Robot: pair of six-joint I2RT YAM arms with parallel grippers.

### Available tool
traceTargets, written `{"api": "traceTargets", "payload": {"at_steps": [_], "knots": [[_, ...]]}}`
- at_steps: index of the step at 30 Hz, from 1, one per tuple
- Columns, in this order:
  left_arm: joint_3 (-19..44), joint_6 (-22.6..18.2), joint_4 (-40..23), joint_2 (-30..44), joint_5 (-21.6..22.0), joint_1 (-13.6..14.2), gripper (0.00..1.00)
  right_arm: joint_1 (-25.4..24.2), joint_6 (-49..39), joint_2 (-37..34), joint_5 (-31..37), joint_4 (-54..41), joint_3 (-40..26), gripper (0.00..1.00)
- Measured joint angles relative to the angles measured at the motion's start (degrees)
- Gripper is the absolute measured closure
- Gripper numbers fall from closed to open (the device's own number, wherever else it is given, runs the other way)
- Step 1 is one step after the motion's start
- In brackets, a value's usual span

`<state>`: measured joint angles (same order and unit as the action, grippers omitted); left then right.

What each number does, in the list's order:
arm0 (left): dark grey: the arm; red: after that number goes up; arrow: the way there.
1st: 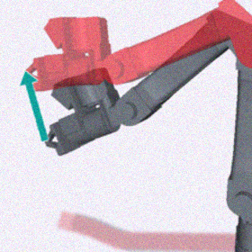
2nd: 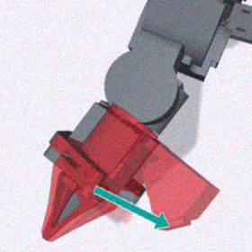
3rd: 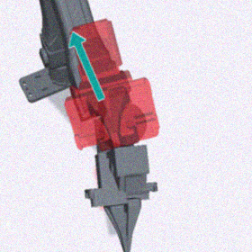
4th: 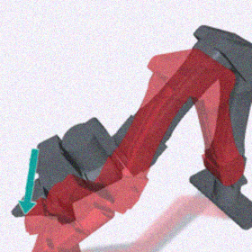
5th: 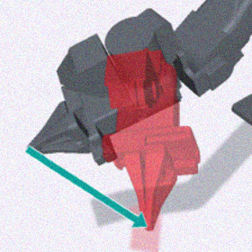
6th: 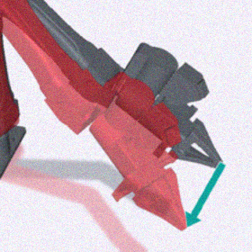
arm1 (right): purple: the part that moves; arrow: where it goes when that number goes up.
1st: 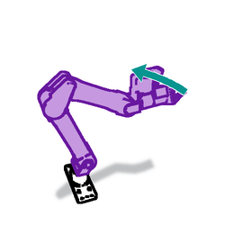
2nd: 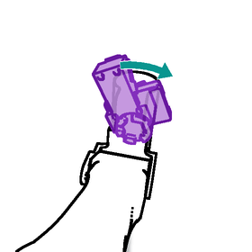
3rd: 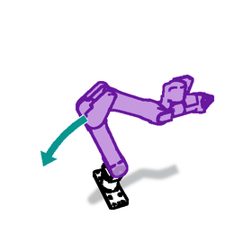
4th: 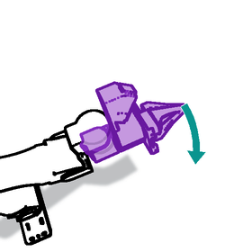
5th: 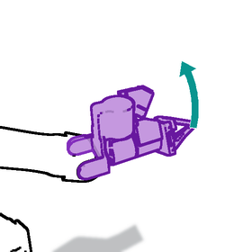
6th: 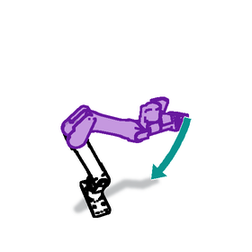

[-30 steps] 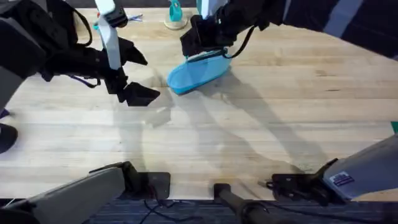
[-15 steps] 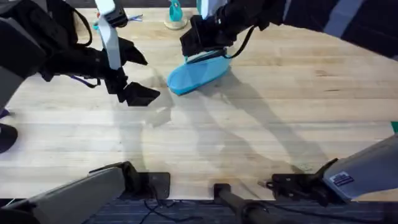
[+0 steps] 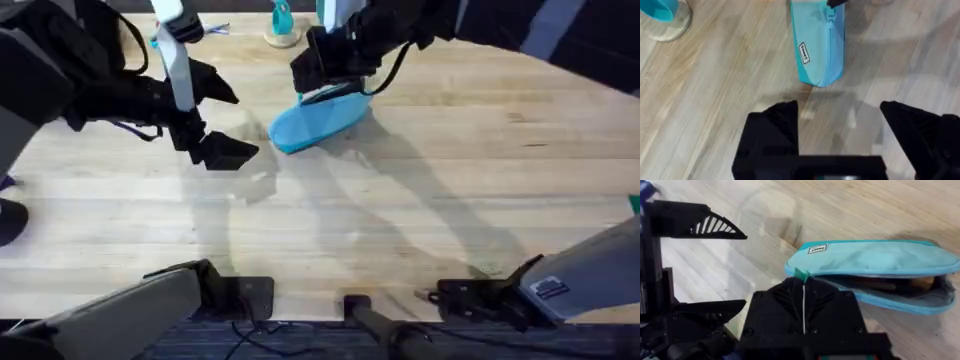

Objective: Unzip the bag, pick up the pens from the table one at a time and place them inside, then zip the bag closed.

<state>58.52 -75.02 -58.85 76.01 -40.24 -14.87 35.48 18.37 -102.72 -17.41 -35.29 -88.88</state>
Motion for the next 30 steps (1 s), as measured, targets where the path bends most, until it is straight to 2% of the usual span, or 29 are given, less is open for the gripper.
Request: {"api": "traceTargets", "payload": {"at_steps": [5,12,18,25,30], "knots": [[0.0,-0.5,1.0,0.0,-2.3,0.0,0.006,0.0,0.0,0.0,0.0,0.0,0.0,0.971],[0.0,-5.7,1.5,0.0,-7.3,0.0,0.006,0.0,0.0,0.0,0.0,0.0,0.0,0.971],[-1.0,-8.1,2.1,0.4,-10.3,0.0,0.006,0.0,0.0,0.0,0.0,0.0,0.0,0.971],[-2.4,-9.9,4.5,4.8,-13.2,0.2,0.006,0.0,0.0,0.0,0.0,0.0,0.0,0.972],[-2.4,-10.2,6.7,8.7,-14.2,1.9,0.006,0.0,0.0,0.0,0.0,0.0,0.0,0.972]]}}
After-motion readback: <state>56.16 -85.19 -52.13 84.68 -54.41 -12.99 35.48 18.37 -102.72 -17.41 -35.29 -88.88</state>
